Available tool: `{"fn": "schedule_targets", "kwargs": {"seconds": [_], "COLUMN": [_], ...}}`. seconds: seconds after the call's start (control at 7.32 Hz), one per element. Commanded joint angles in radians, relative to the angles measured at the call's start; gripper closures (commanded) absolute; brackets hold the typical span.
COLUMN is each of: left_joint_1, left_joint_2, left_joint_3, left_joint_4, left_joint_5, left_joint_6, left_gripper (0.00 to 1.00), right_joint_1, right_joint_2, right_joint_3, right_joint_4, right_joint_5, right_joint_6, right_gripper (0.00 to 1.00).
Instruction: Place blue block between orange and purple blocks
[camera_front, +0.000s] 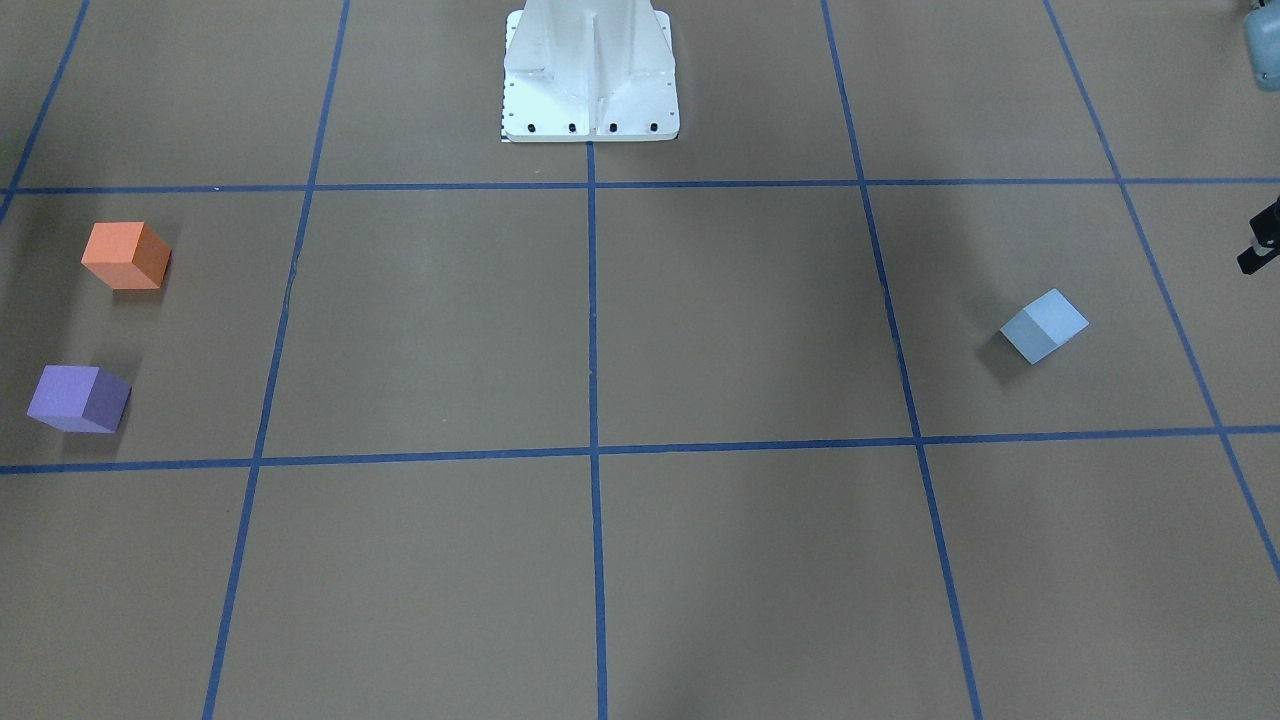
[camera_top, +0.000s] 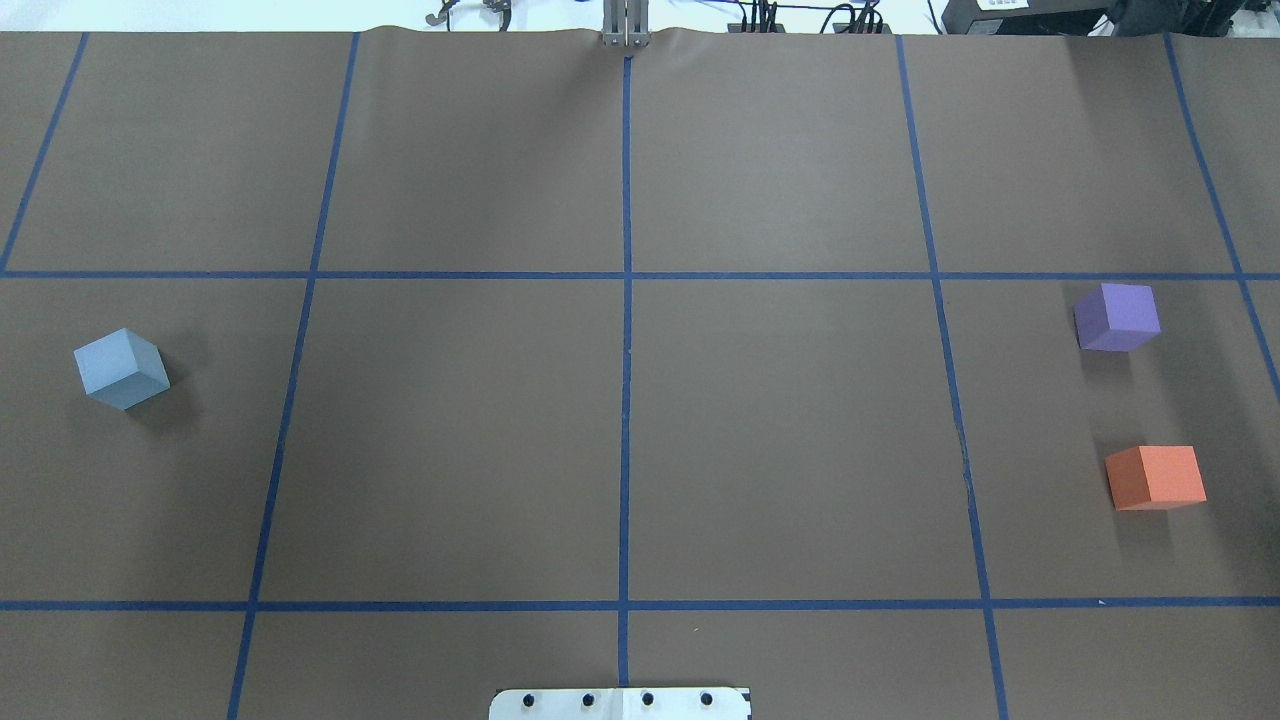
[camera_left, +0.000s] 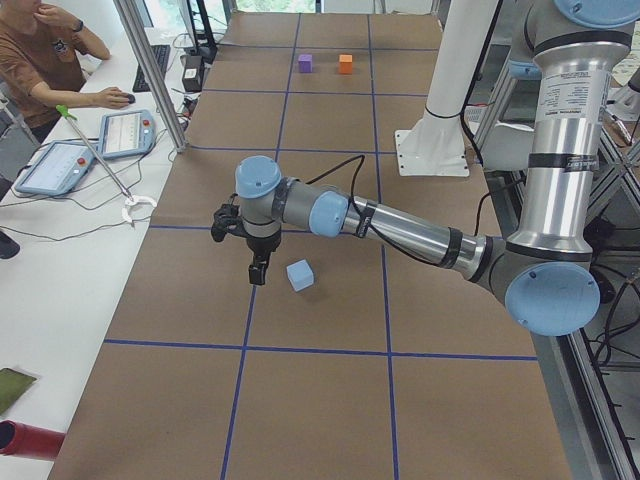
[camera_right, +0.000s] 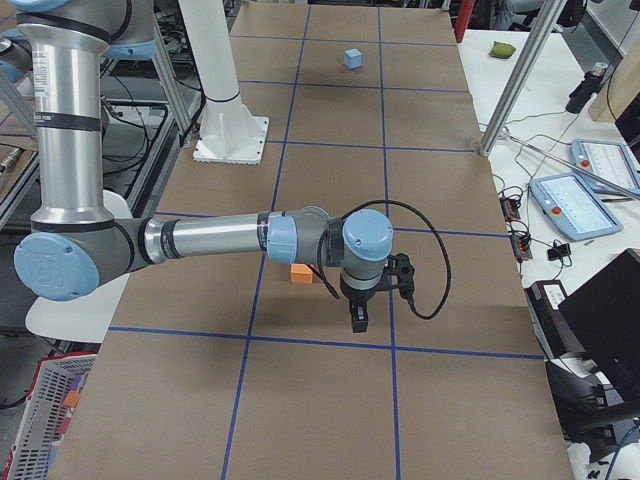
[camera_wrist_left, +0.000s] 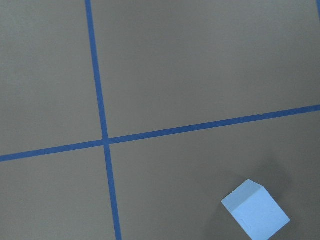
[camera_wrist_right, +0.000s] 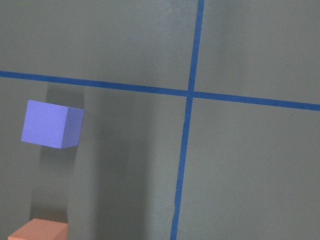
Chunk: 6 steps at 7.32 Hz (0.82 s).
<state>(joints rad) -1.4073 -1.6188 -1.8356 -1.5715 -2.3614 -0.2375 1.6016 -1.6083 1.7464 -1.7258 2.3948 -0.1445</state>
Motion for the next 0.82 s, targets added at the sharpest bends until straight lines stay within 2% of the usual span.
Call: {"fn": "schedule_targets", "kwargs": {"seconds": [0.0, 0.14, 0.27, 0.41, 0.68], "left_joint_1": [0.127, 0.227, 0.314, 0.365, 0.396], "left_joint_2": [-0.003, -0.006, -0.003, 0.002, 0.008], "left_joint_3": [-0.007, -0.011, -0.010, -0.002, 0.013], "left_joint_4": [-0.076, -0.097, -0.161, -0.173, -0.173], "left_joint_5": [0.013, 0.092, 0.220, 0.270, 0.301], "left_joint_6": [-0.388, -0.636, -0.813, -0.915, -0.966], "left_gripper": [0.00, 0.00, 0.00, 0.00, 0.00], "right_joint_1": [-0.008, -0.008, -0.008, -0.008, -0.008], "right_joint_2": [0.001, 0.001, 0.002, 0.002, 0.001], "right_joint_3": [-0.001, -0.001, -0.001, -0.001, -0.001], "right_joint_4": [0.000, 0.000, 0.000, 0.000, 0.000], "right_joint_5": [0.000, -0.003, -0.005, -0.003, -0.003], "right_joint_6": [0.002, 0.005, 0.005, 0.005, 0.005], "right_gripper": [0.00, 0.00, 0.00, 0.00, 0.00]}}
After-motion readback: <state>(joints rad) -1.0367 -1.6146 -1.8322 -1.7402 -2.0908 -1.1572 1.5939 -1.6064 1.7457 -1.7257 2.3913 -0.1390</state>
